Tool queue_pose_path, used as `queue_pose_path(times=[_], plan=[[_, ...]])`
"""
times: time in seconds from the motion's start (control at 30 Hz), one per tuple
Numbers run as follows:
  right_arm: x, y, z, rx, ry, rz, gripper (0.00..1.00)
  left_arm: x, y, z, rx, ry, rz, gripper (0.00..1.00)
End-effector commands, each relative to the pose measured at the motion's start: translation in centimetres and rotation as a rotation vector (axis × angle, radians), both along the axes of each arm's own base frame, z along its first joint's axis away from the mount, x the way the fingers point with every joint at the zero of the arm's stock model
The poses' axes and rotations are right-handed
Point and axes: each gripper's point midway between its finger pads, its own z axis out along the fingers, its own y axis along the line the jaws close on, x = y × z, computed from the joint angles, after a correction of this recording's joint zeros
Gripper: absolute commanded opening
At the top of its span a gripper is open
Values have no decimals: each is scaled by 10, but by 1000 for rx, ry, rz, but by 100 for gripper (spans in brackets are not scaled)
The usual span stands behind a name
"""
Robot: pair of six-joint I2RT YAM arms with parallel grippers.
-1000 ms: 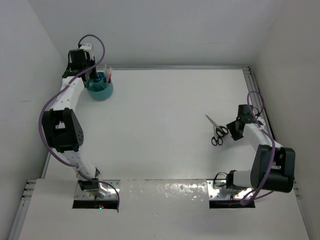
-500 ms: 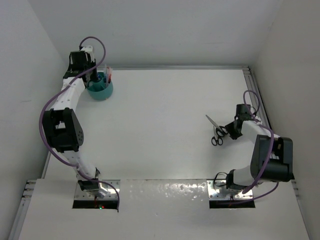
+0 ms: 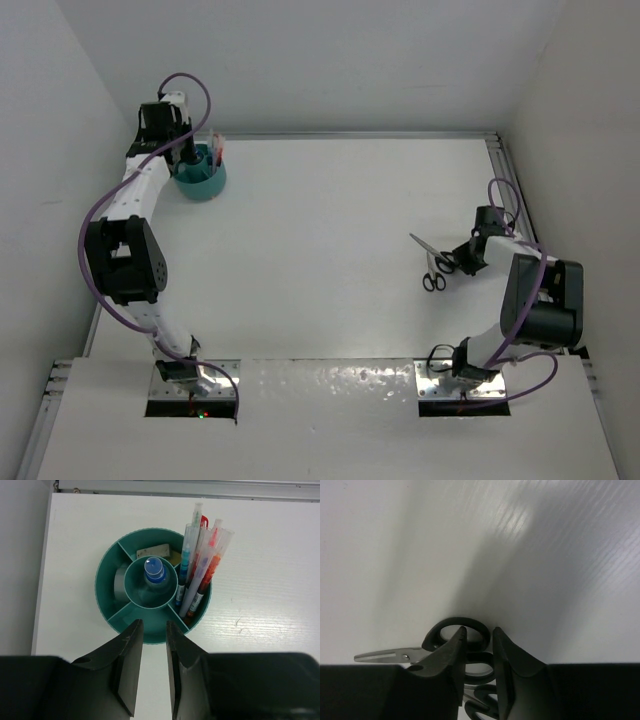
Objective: Sort the stationery into containers
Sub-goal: Pick up the scissors from the center of the board.
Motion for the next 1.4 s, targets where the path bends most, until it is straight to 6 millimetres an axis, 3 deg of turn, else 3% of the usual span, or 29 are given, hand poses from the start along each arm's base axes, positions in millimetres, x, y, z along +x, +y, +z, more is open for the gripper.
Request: queue_pose_path(times=[0.0,0.1,0.2,0.53,0.63,0.73,0.8,0.9,1.03,1.13,1.3,1.37], plan=[[-20,3,-16,10,85,24,25,3,-4,35,0,-82,-3,24],[-23,-2,-12,-13,93,30,23,4,-5,38,-4,-88,-4,24],[-25,-4,-8,-21,115,39,28,5,-4,41,-6,-95,-1,24],[-50,-6,-23,10,265,44,29,6,-7,53,-13,-119,-2,24],[-58,-7,-32,0,281,44,17,7,-6,58,-14,-128,1,24],[-52,-7,-30,-3,234,59,1,7,-8,60,-24,-129,-4,24],[-50,-14,-26,-53,232,79,0,6,-13,61,-43,-126,-24,24],[-37,-29,-3,-173,182,141,0,7,-20,67,-64,-132,-59,24],[-4,-47,51,-369,68,203,0,8,-41,74,-110,-146,-159,29],[15,-50,98,-518,-17,253,0,6,-65,81,-139,-157,-271,34],[43,-32,149,-671,-119,360,0,-6,-107,93,-160,-187,-497,43],[55,-11,165,-713,-176,444,0,-16,-127,99,-180,-199,-618,45]])
